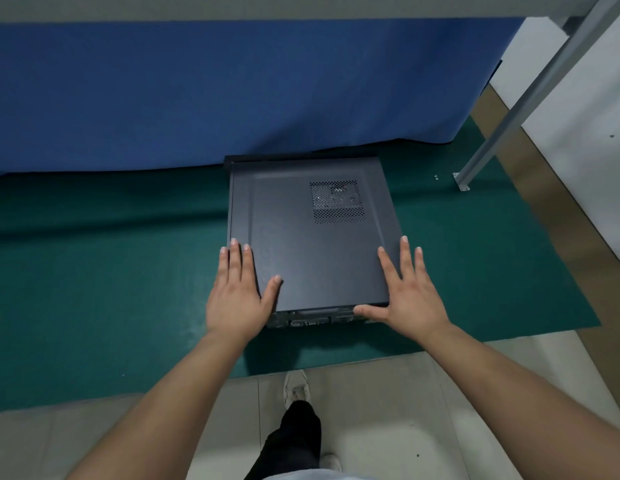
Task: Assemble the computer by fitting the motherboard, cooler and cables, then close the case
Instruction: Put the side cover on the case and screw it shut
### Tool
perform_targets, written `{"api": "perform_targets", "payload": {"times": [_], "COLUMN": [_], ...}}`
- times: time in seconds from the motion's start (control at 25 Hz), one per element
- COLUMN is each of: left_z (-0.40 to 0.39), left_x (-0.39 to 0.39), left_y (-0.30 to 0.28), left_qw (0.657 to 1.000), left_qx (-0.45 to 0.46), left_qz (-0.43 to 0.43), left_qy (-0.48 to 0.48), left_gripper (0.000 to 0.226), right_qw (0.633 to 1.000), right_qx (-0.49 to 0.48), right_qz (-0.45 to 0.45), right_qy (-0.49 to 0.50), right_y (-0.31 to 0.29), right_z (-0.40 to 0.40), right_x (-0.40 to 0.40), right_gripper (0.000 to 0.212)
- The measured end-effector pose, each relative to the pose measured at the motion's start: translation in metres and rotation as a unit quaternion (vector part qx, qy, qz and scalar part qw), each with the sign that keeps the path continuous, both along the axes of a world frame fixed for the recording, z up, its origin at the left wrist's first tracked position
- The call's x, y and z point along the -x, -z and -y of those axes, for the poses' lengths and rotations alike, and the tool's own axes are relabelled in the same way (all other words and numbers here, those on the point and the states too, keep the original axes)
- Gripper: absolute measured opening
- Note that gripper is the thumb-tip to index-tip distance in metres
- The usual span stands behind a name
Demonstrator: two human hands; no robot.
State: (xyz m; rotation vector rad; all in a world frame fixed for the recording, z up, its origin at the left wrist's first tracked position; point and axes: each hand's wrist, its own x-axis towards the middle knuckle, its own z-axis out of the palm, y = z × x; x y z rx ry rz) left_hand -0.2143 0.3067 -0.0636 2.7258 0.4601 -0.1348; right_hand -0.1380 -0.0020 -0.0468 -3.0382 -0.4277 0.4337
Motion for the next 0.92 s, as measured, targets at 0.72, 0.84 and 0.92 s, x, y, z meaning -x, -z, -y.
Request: {"api": "perform_targets", "payload": {"times": [0.72, 0.84, 0.92], "left_z": [-0.056, -0.053, -0.054], "left_x": [0.036, 0.034, 0.034], "left_y": [-0.004, -0.005, -0.009], "left_qw": [0.957, 0.956, 0.961], "left_qx": [0.281, 0.285, 0.269], "left_qz": [-0.005, -0.007, -0.016], "left_qy": [-0.068, -0.076, -0.069], "left_gripper": [0.111, 0.111, 0.111], "right_qw": [0.998, 0.998, 0.998], "right_qx": [-0.067, -0.057, -0.062], "right_qz": [-0.01, -0.005, -0.016], "right_qy": [-0.002, -0.01, -0.002], "right_y": [-0.006, -0.005, -0.007], "right_z": [0.045, 0.047, 0.047], "right_x": [0.008, 0.005, 0.006], "right_gripper": [0.07, 0.072, 0.072]}}
